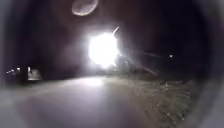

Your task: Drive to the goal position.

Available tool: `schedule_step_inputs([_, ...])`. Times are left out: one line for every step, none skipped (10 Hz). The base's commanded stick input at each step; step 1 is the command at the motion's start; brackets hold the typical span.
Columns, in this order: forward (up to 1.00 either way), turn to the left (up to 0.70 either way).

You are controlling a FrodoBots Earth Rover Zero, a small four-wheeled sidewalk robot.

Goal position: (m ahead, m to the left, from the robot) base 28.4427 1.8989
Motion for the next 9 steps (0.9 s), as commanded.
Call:
schedule_step_inputs([1.0,0.0])
schedule_step_inputs([1.0,0.0])
schedule_step_inputs([1.0,0.0])
schedule_step_inputs([1.0,0.0])
schedule_step_inputs([1.0,0.0])
schedule_step_inputs([1.0,0.0])
schedule_step_inputs([1.0,0.0])
schedule_step_inputs([1.0,0.0])
schedule_step_inputs([1.0,0.0])
